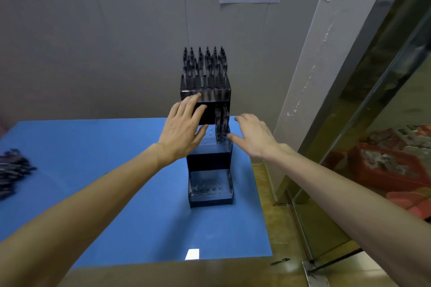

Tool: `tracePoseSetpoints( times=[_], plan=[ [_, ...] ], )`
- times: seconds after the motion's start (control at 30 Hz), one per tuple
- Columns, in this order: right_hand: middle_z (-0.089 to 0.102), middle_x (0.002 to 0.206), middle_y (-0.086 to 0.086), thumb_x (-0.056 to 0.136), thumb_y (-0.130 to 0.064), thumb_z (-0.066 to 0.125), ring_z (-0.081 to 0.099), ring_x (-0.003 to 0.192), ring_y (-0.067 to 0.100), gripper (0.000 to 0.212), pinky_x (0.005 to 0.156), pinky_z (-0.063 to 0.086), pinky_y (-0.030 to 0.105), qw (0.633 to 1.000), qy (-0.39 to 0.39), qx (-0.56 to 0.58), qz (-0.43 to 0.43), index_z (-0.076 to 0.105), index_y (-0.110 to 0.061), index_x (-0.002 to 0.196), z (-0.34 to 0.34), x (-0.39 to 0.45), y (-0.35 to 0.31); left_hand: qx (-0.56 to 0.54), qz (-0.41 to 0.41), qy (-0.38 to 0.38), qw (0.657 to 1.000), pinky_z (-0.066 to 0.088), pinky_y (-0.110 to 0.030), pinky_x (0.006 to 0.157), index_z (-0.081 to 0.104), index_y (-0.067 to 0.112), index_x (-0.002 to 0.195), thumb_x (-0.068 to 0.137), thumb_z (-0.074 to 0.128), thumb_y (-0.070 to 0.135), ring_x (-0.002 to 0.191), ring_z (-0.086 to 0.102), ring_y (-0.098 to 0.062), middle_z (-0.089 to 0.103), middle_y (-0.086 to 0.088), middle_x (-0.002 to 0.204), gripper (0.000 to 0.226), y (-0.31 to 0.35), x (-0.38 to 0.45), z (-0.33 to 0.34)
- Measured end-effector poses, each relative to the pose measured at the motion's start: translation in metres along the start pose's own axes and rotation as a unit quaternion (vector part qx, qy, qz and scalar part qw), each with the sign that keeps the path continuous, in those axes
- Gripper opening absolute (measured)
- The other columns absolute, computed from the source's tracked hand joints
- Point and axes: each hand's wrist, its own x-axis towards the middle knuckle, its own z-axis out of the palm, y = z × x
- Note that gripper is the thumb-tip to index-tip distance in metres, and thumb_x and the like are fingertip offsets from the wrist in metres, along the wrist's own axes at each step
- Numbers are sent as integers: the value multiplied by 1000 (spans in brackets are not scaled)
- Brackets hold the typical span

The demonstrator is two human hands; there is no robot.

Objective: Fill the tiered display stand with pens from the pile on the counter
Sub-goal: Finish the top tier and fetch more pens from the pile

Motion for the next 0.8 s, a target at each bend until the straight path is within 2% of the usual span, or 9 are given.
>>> tracePoseSetpoints(
  times=[0.1, 0.17, 0.27, 0.43, 0.53, 0.63, 0.8],
  plan=[
    [35, 156, 15, 99, -43, 56, 28, 147, 32, 67, 115, 31, 46, 996, 82, -5, -38, 37, -4, 150, 6, -25, -16, 30, -51, -38, 997, 24, -51, 122, 41, 8, 150, 104, 45, 43, 148, 29, -39, 24, -20, 165, 58, -5, -39, -17],
    [32, 160, 18, 98, -42, 58, 22, 151, 35, 71, 119, 27, 48, 990, 104, -21, -88, 36, -1, 152, 13, -42, -33, 57, -96, -88, 990, 19, -51, 124, 36, 9, 155, 105, 38, 48, 152, 22, -38, 16, -20, 167, 63, -9, -71, -31],
    [39, 156, 20, 94, -41, 65, 27, 150, 37, 72, 116, 32, 52, 979, 115, -41, -165, 43, 2, 148, 29, -58, -70, 109, -149, -158, 970, 12, -51, 126, 26, 10, 160, 105, 31, 54, 155, 16, -36, 6, -18, 170, 70, -21, -133, -53],
    [28, 162, 16, 99, -47, 54, 13, 155, 34, 75, 121, 22, 49, 969, 72, -16, -236, 31, -2, 155, 49, -74, -166, 180, -240, -246, 921, 8, -54, 125, 22, 11, 161, 105, 25, 59, 156, 11, -35, 5, -16, 170, 74, -66, -250, -105],
    [19, 166, 13, 102, -50, 46, 4, 156, 31, 77, 123, 15, 48, 960, 56, -4, -274, 21, -5, 159, 60, -78, -231, 206, -323, -276, 881, 8, -54, 125, 18, 10, 162, 104, 23, 62, 156, 10, -33, 7, -15, 170, 78, -105, -311, -136],
    [17, 167, 12, 103, -51, 44, 2, 156, 30, 77, 124, 13, 47, 956, 41, 9, -291, 19, -6, 160, 75, -77, -297, 224, -386, -281, 849, 10, -53, 125, 13, 4, 162, 104, 21, 63, 156, 12, -32, 10, -14, 170, 83, -147, -370, -162],
    [14, 167, 12, 104, -53, 38, 1, 156, 30, 77, 124, 12, 46, 956, -7, -15, -294, 12, -7, 160, 111, -61, -411, 217, -405, -296, 837, 10, -51, 125, 20, 6, 160, 104, 22, 62, 154, 14, -32, 14, -14, 168, 78, -227, -446, -191]
  ],
)
